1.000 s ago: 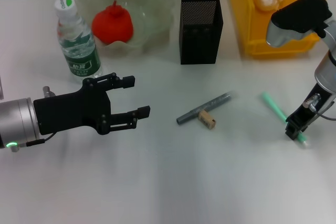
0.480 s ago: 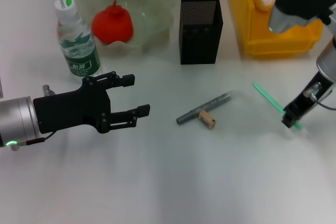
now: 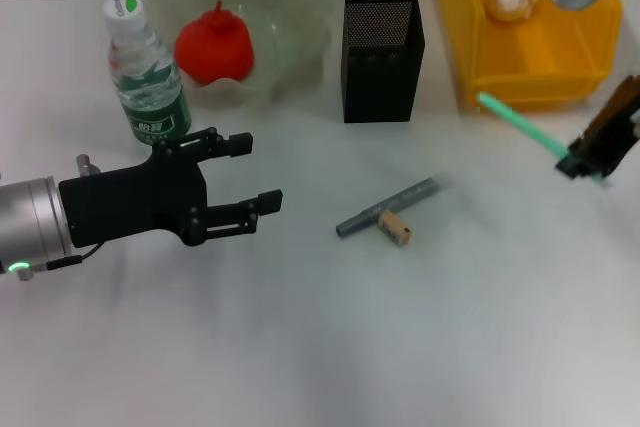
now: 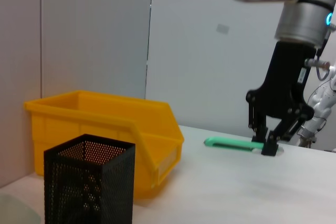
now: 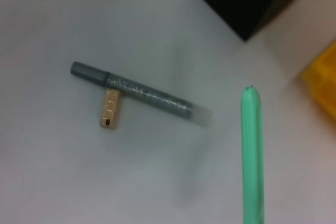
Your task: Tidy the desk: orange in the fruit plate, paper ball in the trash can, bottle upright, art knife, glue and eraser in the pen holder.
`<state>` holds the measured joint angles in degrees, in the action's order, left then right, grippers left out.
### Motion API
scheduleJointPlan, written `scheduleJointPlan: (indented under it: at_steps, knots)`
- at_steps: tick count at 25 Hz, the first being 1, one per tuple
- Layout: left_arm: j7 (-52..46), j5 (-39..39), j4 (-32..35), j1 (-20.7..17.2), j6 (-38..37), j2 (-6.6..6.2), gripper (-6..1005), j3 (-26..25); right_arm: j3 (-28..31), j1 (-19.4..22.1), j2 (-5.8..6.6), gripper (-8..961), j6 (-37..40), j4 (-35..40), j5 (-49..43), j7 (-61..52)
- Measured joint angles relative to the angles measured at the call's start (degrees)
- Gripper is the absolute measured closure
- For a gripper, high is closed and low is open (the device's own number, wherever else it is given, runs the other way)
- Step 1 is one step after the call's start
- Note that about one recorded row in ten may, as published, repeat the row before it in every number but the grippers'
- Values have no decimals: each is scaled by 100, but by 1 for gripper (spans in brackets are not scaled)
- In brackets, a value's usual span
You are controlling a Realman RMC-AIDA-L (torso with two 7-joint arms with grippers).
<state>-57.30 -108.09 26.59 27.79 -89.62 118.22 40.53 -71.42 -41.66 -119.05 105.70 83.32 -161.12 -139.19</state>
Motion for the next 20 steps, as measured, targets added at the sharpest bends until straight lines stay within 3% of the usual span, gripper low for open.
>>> scheduleJointPlan:
  at_steps: [6, 20]
  knots:
    - [68, 126, 6, 16, -11, -9, 204, -2, -19, 303, -11, 800, -362, 900, -31, 1032]
    - [163, 389, 13, -45, -34, -27, 203, -2, -305, 971, -36, 801, -2113, 1770, -59, 2460]
